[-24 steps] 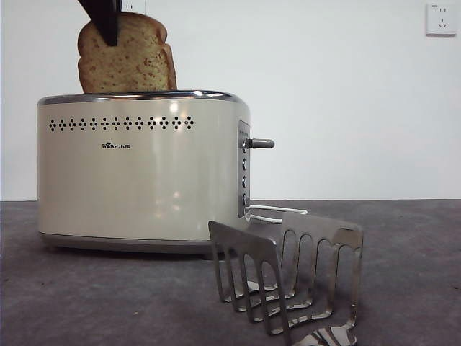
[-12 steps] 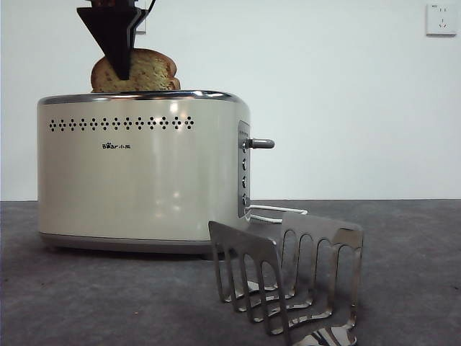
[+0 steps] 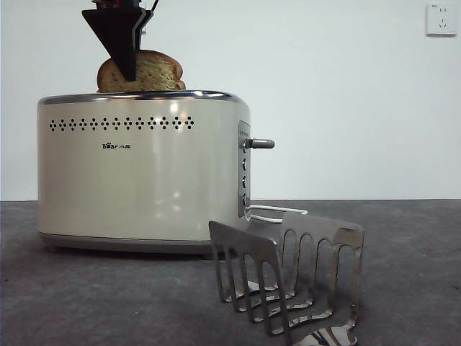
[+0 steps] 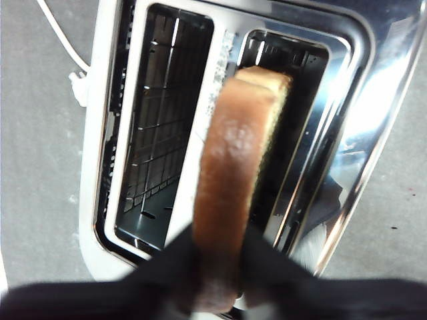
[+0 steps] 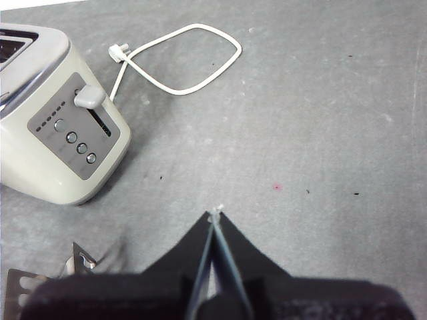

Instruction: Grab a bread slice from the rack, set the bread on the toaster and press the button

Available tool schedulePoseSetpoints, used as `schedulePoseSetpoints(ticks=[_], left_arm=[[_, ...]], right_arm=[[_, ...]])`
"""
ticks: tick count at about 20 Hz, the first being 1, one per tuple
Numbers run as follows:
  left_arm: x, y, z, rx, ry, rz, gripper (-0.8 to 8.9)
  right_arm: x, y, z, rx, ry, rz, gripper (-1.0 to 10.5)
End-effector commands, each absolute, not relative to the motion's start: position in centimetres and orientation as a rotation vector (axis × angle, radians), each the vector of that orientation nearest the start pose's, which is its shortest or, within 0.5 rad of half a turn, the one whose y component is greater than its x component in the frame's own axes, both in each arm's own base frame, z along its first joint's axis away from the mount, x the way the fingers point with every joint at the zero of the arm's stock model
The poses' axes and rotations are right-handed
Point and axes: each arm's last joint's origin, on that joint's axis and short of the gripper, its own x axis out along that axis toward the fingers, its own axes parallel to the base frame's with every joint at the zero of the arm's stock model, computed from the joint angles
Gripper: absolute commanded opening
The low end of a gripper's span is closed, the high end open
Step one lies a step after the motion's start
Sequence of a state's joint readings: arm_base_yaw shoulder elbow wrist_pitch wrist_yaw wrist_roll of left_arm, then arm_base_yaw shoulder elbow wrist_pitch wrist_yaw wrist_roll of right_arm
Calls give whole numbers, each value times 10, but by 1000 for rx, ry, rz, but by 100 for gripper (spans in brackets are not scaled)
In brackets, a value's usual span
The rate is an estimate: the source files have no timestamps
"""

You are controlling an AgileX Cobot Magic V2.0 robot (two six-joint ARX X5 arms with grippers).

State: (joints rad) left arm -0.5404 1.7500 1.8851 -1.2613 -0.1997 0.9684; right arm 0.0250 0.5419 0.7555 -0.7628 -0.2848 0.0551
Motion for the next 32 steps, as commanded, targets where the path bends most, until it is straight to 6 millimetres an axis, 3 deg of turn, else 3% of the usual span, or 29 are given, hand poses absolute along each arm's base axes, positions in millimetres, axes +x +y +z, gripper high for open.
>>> schedulePoseSetpoints(ticks=[1,5,10,11,13,14,15,17,20,25,28,32], left_arm=[[290,-171,378,1259,795,-812,286],[266,-157,410,1205,686,-751,465],[212,-127,461,1020,518,-625,463],[198,-120,471,932,498,-593,384],[167,-105,484,673,516,-542,47],[155,-100,487,547,541,-539,-13],[144,-96,488,412,578,-548,-5],[128,-87,492,217,612,-565,-5],[110,-76,499,91,592,-559,-6],[92,-64,503,56,552,-556,-6],[86,-59,495,65,561,-534,-6],[80,-52,468,85,615,-453,-7]], right_arm=[[102,11,302,112,540,286,-8],[102,11,303,113,534,286,-7],[102,11,302,158,553,274,-1],[101,11,301,182,566,267,-2],[102,12,299,244,601,280,-3],[105,13,300,262,598,346,-5],[110,16,302,303,589,445,-8],[128,21,305,430,590,605,-8],[166,27,304,610,633,767,-8],[231,42,289,732,805,897,-8],[255,58,288,727,865,932,-8],[283,88,290,690,912,950,-8]])
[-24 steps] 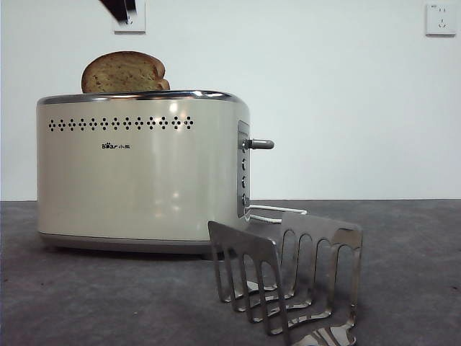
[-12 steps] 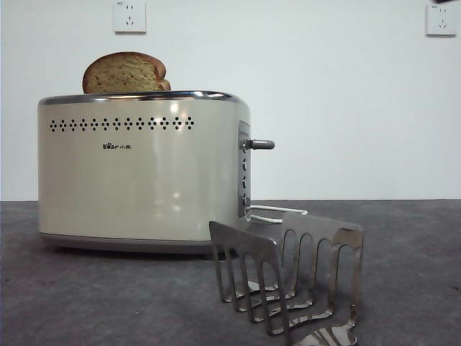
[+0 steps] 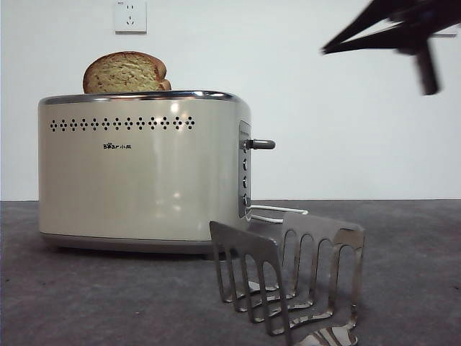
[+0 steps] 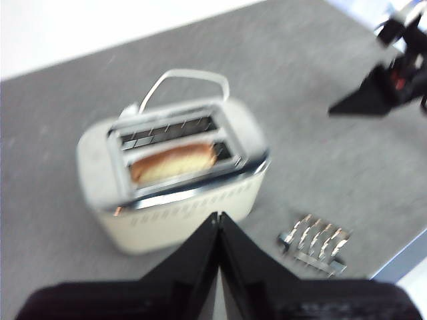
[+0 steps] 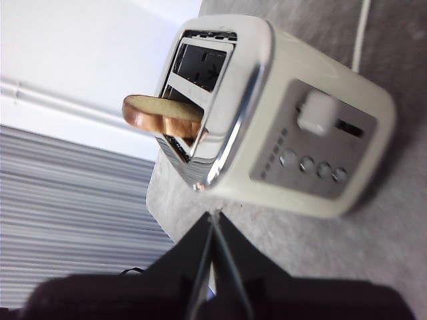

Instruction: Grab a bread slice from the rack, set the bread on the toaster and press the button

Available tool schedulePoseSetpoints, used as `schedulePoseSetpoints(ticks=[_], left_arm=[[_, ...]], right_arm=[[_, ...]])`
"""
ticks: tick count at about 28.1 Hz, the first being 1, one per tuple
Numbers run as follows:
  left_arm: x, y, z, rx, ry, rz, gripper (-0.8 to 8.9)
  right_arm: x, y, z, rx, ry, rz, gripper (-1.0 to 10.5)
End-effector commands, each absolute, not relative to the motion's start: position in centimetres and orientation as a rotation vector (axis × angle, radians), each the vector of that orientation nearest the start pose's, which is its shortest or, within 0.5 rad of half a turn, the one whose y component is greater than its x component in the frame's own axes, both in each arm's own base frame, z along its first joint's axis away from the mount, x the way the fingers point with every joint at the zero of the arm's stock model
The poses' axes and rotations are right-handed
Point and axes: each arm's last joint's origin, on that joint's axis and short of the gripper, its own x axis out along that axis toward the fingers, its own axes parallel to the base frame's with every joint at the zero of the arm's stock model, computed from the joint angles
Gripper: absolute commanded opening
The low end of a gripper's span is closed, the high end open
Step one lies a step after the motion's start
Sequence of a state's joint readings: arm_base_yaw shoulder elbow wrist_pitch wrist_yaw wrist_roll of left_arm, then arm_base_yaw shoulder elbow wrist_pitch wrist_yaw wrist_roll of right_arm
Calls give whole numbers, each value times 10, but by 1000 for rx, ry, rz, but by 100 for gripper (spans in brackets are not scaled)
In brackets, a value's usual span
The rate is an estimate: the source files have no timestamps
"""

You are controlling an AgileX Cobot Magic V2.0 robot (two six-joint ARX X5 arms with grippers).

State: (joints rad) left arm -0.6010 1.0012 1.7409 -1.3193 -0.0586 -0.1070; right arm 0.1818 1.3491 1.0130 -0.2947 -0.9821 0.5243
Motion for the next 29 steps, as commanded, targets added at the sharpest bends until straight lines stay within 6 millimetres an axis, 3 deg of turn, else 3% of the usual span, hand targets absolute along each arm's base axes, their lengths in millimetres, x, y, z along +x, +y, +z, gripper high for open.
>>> schedulePoseSetpoints(ticks=[1,5,9,18,29], left_arm=[[79,-50,462,92,628,-436,-7],[75,-47,435,120,685,-404,-7],[71,-44,423,129,706,-402,-6],[69,-43,423,131,701,-402,-5],[69,-43,423,137,700,-405,-5]], right_arm=[[289,93,289,680,920,941,-8],[312,110,283,676,975,929,-8],[332,117,270,678,1011,884,-8],[355,124,241,701,1085,848,-8],[359,129,209,676,1201,778,-8]])
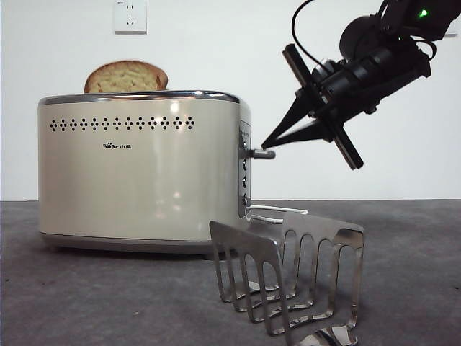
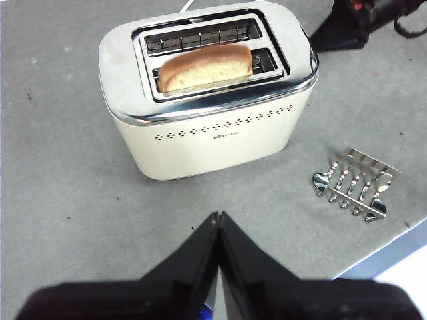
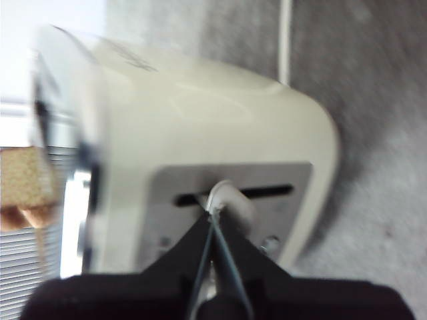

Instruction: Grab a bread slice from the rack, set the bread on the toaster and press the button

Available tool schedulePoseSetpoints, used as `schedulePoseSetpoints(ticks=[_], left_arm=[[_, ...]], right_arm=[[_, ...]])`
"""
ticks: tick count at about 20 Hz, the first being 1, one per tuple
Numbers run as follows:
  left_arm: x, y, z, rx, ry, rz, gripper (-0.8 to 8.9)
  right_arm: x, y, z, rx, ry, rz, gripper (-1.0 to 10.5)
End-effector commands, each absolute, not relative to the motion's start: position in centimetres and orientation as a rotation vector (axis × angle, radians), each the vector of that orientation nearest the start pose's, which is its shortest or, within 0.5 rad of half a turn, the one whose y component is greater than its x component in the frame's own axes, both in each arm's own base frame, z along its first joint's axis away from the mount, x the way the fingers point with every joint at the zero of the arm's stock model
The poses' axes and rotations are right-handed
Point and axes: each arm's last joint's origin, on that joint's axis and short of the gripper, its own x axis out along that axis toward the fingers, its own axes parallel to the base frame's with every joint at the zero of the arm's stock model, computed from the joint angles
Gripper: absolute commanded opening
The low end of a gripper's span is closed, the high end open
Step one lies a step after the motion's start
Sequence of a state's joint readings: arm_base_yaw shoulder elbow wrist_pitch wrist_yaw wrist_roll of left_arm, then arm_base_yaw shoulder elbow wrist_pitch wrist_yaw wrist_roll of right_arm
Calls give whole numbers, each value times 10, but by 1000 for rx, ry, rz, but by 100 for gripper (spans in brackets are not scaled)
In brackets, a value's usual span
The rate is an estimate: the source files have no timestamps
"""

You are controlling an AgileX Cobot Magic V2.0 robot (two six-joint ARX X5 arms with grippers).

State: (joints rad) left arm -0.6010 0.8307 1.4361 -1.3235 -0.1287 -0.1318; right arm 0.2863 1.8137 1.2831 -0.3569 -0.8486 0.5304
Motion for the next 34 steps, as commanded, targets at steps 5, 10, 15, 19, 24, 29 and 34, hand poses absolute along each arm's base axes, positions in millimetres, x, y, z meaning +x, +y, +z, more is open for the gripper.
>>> schedulePoseSetpoints(ticks=[5,10,15,19,24,29,34], left_arm=[[69,-43,423,137,700,-405,-5],[69,-43,423,137,700,-405,-5],[69,-43,423,137,700,-405,-5],[69,-43,423,137,700,-405,-5],[70,-43,423,137,700,-405,-5],[69,-43,423,137,700,-405,-5],[71,-42,423,166,684,-331,-6]], right_arm=[[361,129,194,668,1248,735,-8],[364,129,184,667,1271,710,-8],[365,129,177,660,1284,680,-8],[367,130,159,669,1347,652,-8],[366,129,152,656,1377,610,-8],[364,128,150,631,1396,577,-8],[363,127,149,629,1409,566,-8]])
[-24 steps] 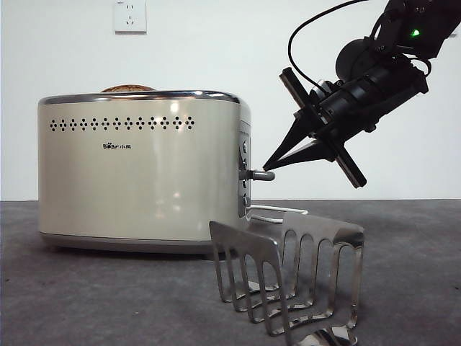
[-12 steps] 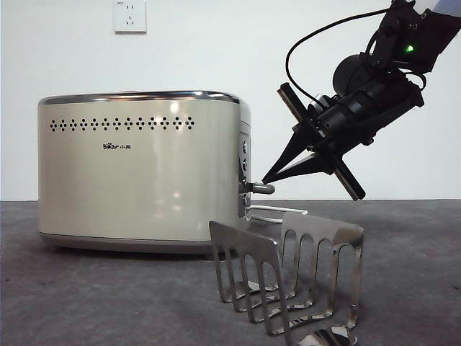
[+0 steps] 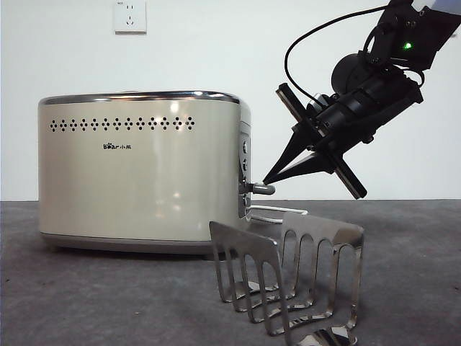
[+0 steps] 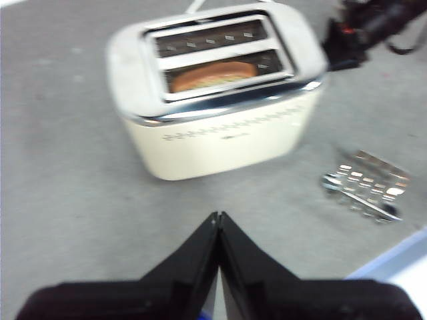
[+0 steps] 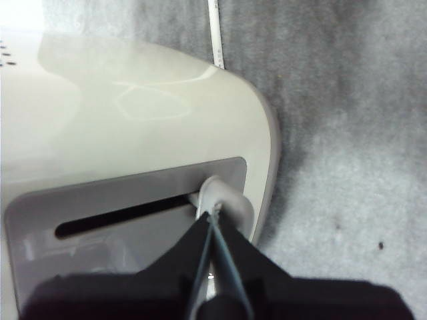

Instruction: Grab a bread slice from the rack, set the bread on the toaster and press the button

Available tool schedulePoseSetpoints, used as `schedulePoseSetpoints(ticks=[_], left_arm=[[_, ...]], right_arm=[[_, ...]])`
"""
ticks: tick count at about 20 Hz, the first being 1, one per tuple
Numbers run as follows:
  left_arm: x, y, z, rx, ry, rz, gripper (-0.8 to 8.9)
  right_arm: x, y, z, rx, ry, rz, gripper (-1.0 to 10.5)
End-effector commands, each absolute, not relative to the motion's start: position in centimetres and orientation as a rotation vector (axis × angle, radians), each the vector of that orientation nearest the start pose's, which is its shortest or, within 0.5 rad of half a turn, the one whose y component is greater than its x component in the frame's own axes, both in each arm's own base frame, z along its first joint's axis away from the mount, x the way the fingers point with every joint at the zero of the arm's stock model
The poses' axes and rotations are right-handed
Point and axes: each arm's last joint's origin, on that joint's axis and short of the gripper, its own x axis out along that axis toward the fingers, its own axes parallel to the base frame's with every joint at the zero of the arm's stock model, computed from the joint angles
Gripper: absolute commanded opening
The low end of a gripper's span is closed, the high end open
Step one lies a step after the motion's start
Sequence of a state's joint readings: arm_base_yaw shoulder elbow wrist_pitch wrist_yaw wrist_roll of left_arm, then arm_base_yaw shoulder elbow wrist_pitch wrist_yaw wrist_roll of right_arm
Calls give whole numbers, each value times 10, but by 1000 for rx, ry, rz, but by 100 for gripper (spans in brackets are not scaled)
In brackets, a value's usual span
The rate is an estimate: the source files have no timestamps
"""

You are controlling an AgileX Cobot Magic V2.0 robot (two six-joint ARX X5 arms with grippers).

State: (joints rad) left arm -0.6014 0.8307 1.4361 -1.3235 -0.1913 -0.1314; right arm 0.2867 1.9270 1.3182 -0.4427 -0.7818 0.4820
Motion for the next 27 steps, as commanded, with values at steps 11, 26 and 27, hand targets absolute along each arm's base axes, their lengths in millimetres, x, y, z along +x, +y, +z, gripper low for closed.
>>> schedulePoseSetpoints(ticks=[11,26,27], left_arm=[[71,-42,423,165,684,-333,-5],[71,-42,423,166,684,-332,-5],[71,-42,423,166,684,-332,-5]], right_arm=[[363,133,152,638,1390,612,-8],[369,138,256,566,1192,719,-8],[366,137,265,547,1168,724,-8]])
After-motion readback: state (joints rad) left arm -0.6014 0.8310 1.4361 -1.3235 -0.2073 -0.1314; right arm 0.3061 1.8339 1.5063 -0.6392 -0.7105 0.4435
